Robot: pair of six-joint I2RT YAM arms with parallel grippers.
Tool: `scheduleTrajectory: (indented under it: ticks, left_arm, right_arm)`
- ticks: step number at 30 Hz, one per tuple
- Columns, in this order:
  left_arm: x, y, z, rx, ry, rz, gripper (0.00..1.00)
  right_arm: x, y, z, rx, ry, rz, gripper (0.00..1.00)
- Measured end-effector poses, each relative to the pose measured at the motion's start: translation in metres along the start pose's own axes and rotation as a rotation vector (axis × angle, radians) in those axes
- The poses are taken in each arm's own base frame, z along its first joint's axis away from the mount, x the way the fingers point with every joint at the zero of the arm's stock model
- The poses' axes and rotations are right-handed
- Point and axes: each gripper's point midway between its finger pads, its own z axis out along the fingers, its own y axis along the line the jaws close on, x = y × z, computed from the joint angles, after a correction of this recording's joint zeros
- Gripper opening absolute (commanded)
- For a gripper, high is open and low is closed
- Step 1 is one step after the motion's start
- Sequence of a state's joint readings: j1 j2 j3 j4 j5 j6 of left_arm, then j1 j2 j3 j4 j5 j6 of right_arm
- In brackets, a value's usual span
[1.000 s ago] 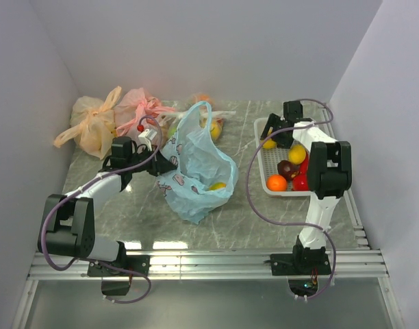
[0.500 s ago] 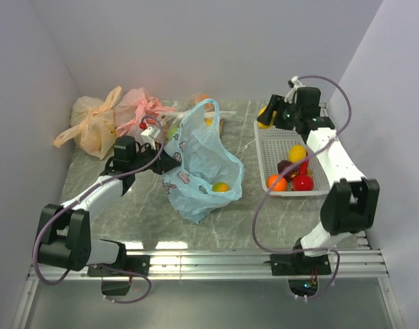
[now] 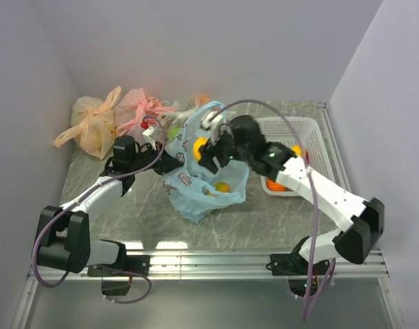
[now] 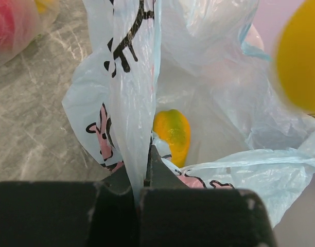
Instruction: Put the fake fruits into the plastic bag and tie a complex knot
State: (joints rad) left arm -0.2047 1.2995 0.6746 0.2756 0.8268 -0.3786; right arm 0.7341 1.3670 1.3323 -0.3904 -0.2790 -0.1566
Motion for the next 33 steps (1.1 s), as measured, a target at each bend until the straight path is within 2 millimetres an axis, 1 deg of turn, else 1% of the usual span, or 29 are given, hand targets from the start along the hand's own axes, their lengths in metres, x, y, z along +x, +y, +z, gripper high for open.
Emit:
scheduleTrajectory:
  ticks: [2, 3, 4, 5, 6, 8, 9, 11, 12, 13, 15, 17, 18, 20, 21, 22, 23, 24, 28, 30, 33]
  left_arm:
    - [0.000, -0.001, 0.001, 0.011, 0.006, -0.002, 0.00]
    - [-0.001, -0.002, 0.001, 0.014, 0.007, -0.001, 0.01]
    - [-0.002, -0.003, 0.001, 0.018, 0.007, 0.000, 0.02]
    - [-0.004, -0.004, 0.001, 0.021, 0.006, 0.003, 0.03]
    - [-0.005, -0.004, 0.001, 0.023, 0.005, 0.006, 0.04]
    - [-0.008, -0.005, 0.001, 0.024, 0.001, 0.017, 0.06]
    - [-0.008, -0.005, 0.001, 0.024, 0.000, 0.024, 0.05]
    - [-0.008, -0.004, 0.001, 0.023, 0.002, 0.030, 0.01]
    - [-0.008, -0.004, 0.001, 0.022, 0.004, 0.031, 0.00]
    - [-0.007, -0.004, 0.001, 0.022, 0.005, 0.031, 0.01]
    - [-0.006, -0.004, 0.001, 0.021, 0.008, 0.033, 0.00]
    - [-0.005, -0.003, 0.001, 0.019, 0.012, 0.039, 0.01]
    - [-0.005, -0.003, 0.001, 0.018, 0.013, 0.041, 0.01]
    - [-0.004, -0.002, 0.000, 0.018, 0.017, 0.045, 0.01]
    - [-0.003, -0.002, 0.000, 0.016, 0.019, 0.046, 0.01]
    - [-0.002, -0.002, 0.000, 0.016, 0.022, 0.045, 0.01]
    - [-0.002, -0.002, 0.000, 0.015, 0.024, 0.044, 0.01]
    - [-0.002, -0.002, 0.000, 0.014, 0.025, 0.043, 0.01]
    - [-0.002, -0.001, 0.000, 0.014, 0.025, 0.047, 0.01]
    - [-0.002, -0.001, 0.000, 0.011, 0.024, 0.049, 0.00]
    - [-0.002, 0.000, 0.000, 0.006, 0.023, 0.049, 0.00]
  right_arm:
    - [0.022, 0.009, 0.018, 0.016, 0.078, -0.060, 0.49]
    - [0.031, 0.012, 0.025, 0.019, 0.111, -0.080, 0.72]
    - [0.042, 0.014, 0.033, 0.028, 0.154, -0.102, 0.82]
    - [0.050, 0.013, 0.037, 0.041, 0.180, -0.112, 0.90]
    - [0.057, 0.010, 0.040, 0.059, 0.209, -0.124, 0.96]
    - [0.066, 0.002, 0.041, 0.100, 0.245, -0.139, 0.97]
    - [0.065, -0.002, 0.038, 0.121, 0.246, -0.143, 0.98]
    - [0.057, -0.008, 0.029, 0.151, 0.226, -0.145, 0.98]
    - [0.049, -0.010, 0.019, 0.161, 0.199, -0.141, 0.98]
    - [0.046, -0.012, 0.015, 0.167, 0.190, -0.139, 0.98]
    - [0.032, -0.020, -0.006, 0.178, 0.143, -0.115, 0.98]
    - [0.024, -0.042, -0.032, 0.199, 0.103, -0.066, 0.98]
    - [0.024, -0.056, -0.044, 0.217, 0.093, -0.039, 0.98]
    - [0.032, -0.093, -0.076, 0.270, 0.091, 0.026, 0.98]
    - [0.042, -0.113, -0.091, 0.313, 0.109, 0.057, 0.98]
    - [0.054, -0.129, -0.105, 0.345, 0.138, 0.085, 0.98]
    - [0.069, -0.139, -0.116, 0.365, 0.179, 0.110, 0.98]
    - [0.084, -0.145, -0.123, 0.368, 0.228, 0.133, 0.95]
    - [0.141, -0.148, -0.130, 0.315, 0.418, 0.233, 0.92]
    - [0.170, -0.145, -0.129, 0.297, 0.505, 0.294, 0.91]
    - [0.209, -0.136, -0.129, 0.290, 0.615, 0.368, 0.88]
